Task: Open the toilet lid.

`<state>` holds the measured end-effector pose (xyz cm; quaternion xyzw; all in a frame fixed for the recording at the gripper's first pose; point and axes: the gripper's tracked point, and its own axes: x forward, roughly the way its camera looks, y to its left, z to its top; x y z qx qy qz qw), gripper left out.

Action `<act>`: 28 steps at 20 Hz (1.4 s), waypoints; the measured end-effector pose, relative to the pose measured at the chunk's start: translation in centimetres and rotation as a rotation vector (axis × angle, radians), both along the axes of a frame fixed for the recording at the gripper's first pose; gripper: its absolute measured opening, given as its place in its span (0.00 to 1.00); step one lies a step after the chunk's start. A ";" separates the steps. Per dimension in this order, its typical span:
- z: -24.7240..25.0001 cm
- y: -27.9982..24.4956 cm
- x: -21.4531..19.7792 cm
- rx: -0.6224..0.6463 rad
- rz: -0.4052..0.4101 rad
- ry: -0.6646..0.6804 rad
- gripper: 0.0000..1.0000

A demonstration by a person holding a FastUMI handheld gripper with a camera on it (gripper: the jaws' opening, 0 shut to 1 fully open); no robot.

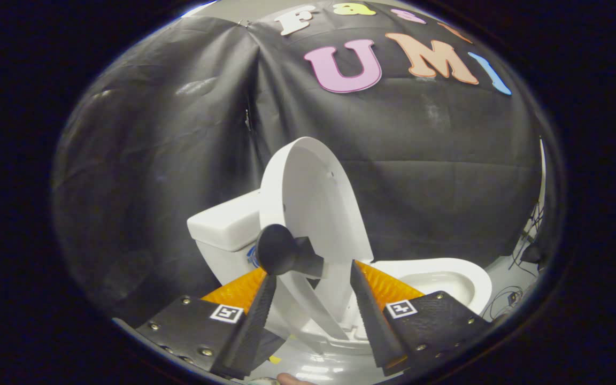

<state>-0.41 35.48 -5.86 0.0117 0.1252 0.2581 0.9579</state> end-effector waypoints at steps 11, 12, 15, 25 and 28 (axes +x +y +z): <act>2.9 -7.3 -0.3 0.069 -0.067 -0.001 0.93; 3.3 -8.2 -0.2 0.073 -0.081 -0.004 0.95; 5.0 -11.8 0.3 0.080 -0.135 -0.035 0.98; 9.8 -24.1 -0.9 0.026 -0.251 -0.134 0.98; 11.0 -27.1 -1.8 0.004 -0.274 -0.154 0.98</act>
